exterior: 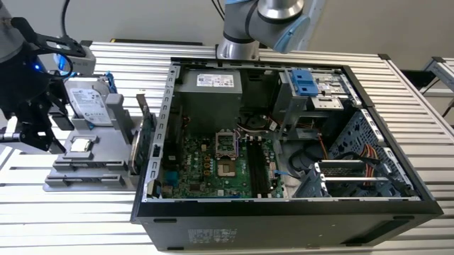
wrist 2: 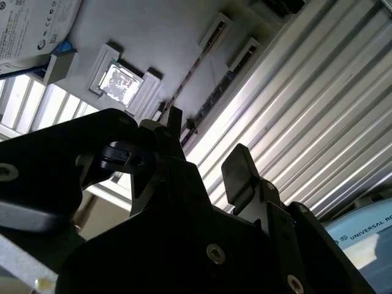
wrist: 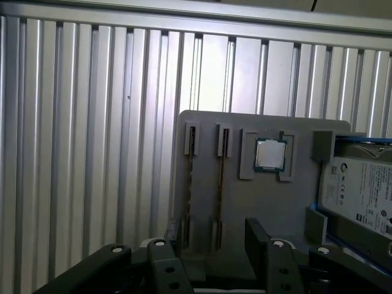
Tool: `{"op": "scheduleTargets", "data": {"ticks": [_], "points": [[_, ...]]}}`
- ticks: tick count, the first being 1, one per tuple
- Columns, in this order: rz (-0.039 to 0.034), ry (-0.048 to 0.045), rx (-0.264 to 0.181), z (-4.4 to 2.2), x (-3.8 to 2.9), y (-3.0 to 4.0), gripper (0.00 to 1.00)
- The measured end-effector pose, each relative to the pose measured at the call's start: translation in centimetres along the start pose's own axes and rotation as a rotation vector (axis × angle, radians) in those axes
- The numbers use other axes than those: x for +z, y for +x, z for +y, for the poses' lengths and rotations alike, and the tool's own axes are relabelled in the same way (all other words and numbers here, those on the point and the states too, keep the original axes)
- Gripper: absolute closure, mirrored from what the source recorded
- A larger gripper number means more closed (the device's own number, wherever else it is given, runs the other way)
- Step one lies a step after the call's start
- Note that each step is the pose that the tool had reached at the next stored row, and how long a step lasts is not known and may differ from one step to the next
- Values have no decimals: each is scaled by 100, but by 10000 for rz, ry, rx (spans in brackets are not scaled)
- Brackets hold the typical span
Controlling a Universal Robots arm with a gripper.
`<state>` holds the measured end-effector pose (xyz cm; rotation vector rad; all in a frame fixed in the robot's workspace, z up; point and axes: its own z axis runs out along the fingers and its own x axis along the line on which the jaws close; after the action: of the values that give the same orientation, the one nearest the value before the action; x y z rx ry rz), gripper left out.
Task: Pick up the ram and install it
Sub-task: 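Pick up the ram and move it above insertion slot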
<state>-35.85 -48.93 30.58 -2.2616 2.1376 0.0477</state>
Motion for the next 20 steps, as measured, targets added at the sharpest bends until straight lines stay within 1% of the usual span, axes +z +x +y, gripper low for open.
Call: {"op": "scheduleTargets", "data": {"ticks": [20], "points": [[9,1,39,-2,159,16,0]]}}
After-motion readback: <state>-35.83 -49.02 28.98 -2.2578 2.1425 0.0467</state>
